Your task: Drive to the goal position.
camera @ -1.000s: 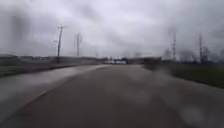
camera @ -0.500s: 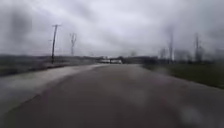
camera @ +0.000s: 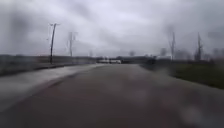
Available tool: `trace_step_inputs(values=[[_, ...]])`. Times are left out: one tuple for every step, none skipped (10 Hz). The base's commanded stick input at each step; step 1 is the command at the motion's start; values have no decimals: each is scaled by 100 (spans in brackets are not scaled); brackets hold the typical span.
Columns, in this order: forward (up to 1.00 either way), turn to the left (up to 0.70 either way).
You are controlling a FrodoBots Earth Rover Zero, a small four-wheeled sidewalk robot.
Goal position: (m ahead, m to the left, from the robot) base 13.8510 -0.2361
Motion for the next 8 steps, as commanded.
trace_step_inputs(values=[[100, -1], [100, -1], [100, -24], [100, -1], [100, -1], [100, -2], [100, -12], [100, -33]])
